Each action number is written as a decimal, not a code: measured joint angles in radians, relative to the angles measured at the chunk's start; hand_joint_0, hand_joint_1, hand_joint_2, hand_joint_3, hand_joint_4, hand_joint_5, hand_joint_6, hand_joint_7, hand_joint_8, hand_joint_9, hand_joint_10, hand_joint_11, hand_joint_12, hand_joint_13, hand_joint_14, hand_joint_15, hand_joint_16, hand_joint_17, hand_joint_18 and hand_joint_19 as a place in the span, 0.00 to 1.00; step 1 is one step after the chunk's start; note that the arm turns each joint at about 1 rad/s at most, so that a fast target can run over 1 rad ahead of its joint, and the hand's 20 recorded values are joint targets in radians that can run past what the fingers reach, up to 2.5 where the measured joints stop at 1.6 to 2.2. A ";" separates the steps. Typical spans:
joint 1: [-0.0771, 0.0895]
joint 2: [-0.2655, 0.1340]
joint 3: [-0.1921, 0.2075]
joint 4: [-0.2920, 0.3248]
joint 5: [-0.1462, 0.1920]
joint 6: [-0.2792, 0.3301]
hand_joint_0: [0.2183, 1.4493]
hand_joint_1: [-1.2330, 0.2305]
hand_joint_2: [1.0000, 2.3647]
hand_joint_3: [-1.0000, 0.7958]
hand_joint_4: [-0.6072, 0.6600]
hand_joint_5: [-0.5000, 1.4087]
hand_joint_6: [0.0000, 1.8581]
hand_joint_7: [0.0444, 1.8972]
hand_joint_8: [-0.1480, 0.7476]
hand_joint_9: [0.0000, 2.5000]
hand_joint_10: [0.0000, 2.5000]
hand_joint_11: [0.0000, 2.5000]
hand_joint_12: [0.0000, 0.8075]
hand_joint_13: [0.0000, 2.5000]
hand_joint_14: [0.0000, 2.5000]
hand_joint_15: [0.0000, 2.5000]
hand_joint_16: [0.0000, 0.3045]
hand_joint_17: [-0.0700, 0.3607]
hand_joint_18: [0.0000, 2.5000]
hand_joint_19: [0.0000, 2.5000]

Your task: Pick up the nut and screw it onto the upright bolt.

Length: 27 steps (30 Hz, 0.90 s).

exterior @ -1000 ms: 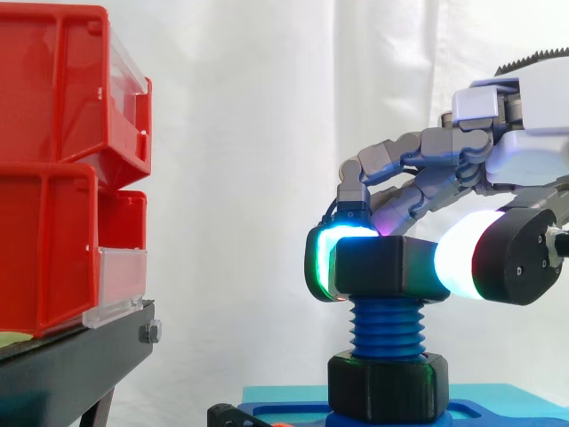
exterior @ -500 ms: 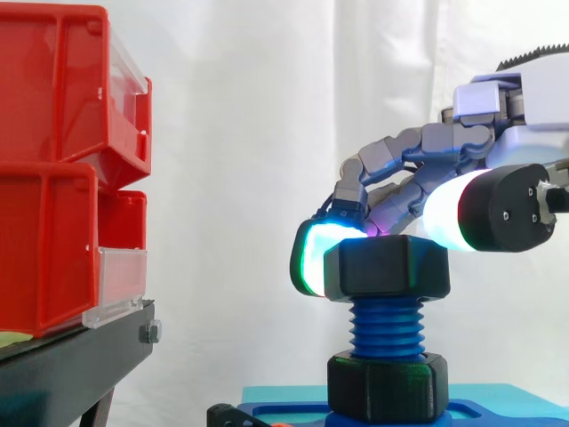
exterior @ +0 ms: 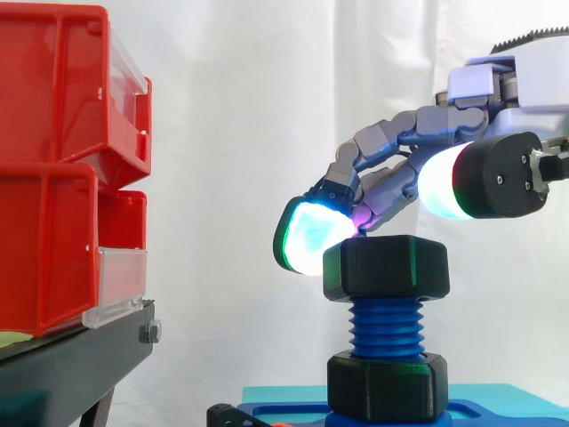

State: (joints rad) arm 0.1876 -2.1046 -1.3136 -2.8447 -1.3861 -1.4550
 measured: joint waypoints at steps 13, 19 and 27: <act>0.000 0.000 0.035 0.045 -0.125 -0.002 0.17 0.77 0.00 0.28 0.59 0.13 0.27 0.31 0.43 0.00 0.00 0.00 0.52 0.00 0.00 0.00 0.19 0.46 0.00 0.00; -0.002 -0.025 0.035 0.067 -0.167 0.023 0.19 0.81 0.00 0.28 0.60 0.13 0.27 0.32 0.43 0.00 0.00 0.00 0.51 0.00 0.00 0.00 0.18 0.46 0.00 0.00; -0.018 -0.063 0.036 0.057 -0.197 0.071 0.19 0.81 0.00 0.28 0.62 0.14 0.27 0.36 0.43 0.01 0.00 0.00 0.51 0.00 0.00 0.00 0.18 0.45 0.00 0.00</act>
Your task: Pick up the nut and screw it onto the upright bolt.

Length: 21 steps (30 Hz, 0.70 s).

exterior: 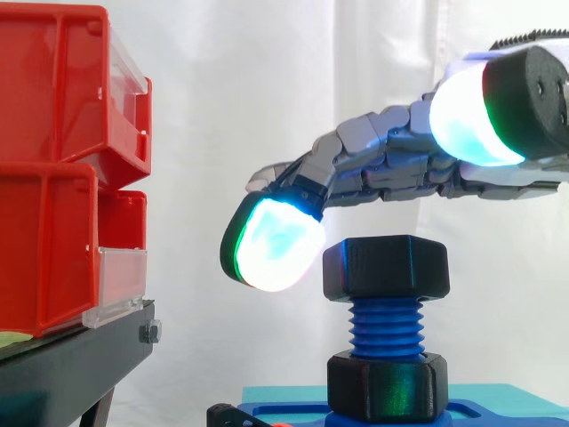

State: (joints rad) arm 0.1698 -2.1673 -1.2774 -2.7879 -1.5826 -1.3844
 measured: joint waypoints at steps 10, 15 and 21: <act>-0.019 -0.001 0.001 -0.015 -0.011 0.003 0.20 0.81 0.00 0.28 0.65 0.15 0.27 0.44 0.44 0.02 0.00 0.00 0.51 0.00 0.00 0.00 0.18 0.45 0.00 0.00; -0.025 -0.001 0.001 -0.009 -0.019 -0.003 0.20 0.81 0.00 0.28 0.66 0.15 0.27 0.47 0.45 0.02 0.00 0.00 0.51 0.00 0.00 0.00 0.18 0.45 0.00 0.00; -0.038 -0.001 0.018 -0.016 -0.038 -0.009 0.20 0.79 0.00 0.28 0.68 0.16 0.27 0.49 0.46 0.05 0.00 0.00 0.51 0.02 0.00 0.00 0.18 0.45 0.00 0.00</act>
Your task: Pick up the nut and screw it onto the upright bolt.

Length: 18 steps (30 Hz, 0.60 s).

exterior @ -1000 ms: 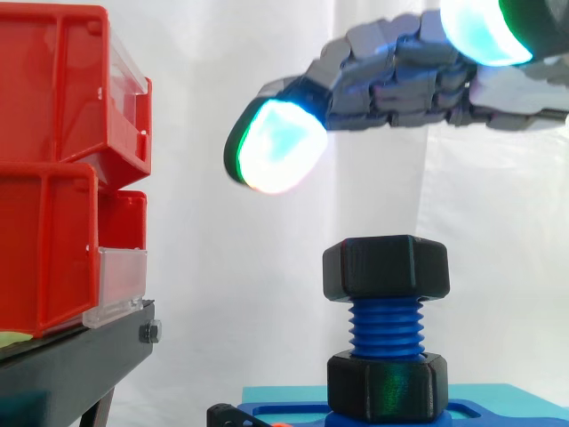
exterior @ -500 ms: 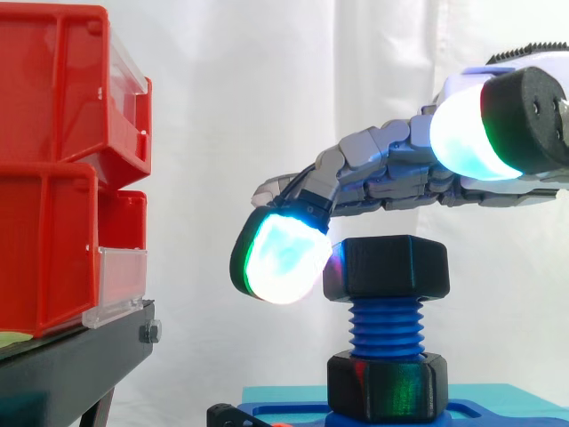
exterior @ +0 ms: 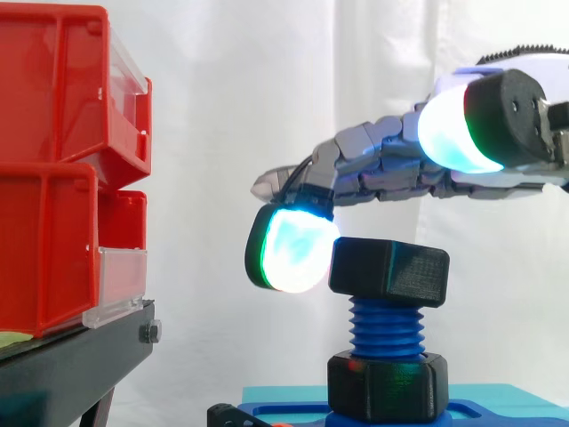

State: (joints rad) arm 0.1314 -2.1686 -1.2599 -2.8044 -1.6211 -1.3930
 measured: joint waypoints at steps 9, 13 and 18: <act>-0.015 0.000 0.020 -0.024 -0.013 -0.013 0.21 0.76 0.00 0.28 0.70 0.17 0.27 0.53 0.48 0.08 0.00 0.00 0.49 0.05 0.00 0.00 0.17 0.43 0.00 0.00; -0.021 0.000 0.020 -0.025 -0.017 -0.013 0.22 0.75 0.00 0.28 0.71 0.18 0.27 0.55 0.49 0.11 0.00 0.00 0.49 0.07 0.00 0.00 0.16 0.42 0.00 0.00; -0.029 0.000 0.020 -0.025 -0.026 -0.014 0.22 0.72 0.00 0.28 0.72 0.19 0.27 0.57 0.49 0.14 0.00 0.00 0.47 0.09 0.00 0.00 0.16 0.41 0.01 0.00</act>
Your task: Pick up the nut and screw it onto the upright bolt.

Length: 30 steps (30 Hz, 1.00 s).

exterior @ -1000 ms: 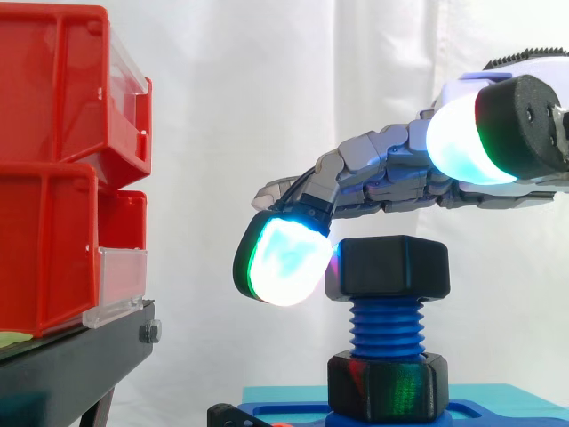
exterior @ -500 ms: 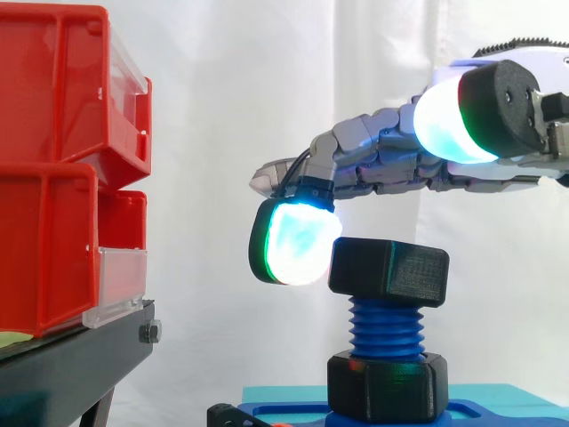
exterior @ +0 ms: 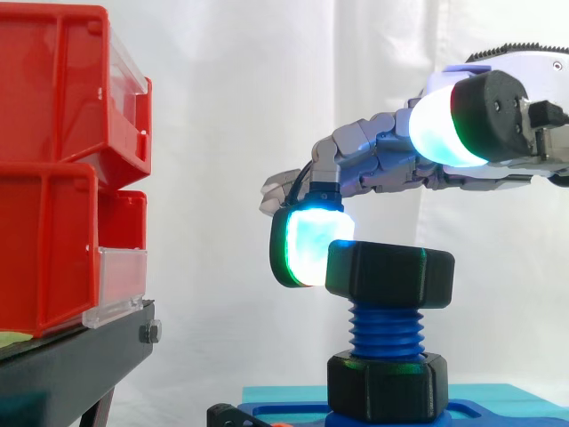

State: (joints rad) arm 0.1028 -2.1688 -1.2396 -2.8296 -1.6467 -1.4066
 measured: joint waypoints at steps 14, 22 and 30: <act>-0.019 0.000 0.000 -0.002 -0.021 -0.002 0.24 0.67 0.00 0.28 0.72 0.24 0.27 0.70 0.50 0.23 0.00 0.00 0.42 0.18 0.00 0.00 0.13 0.38 0.10 0.00; -0.038 0.000 0.000 0.002 -0.046 -0.007 0.26 0.71 0.00 0.28 0.69 0.26 0.29 0.68 0.49 0.32 0.00 0.00 0.38 0.22 0.00 0.00 0.12 0.36 0.14 0.01; -0.052 0.001 0.000 0.004 -0.063 -0.013 0.26 0.74 0.00 0.28 0.64 0.28 0.32 0.64 0.47 0.40 0.00 0.00 0.33 0.28 0.00 0.00 0.11 0.33 0.19 0.02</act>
State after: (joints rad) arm 0.0510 -2.1681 -1.2396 -2.8259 -1.7097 -1.4197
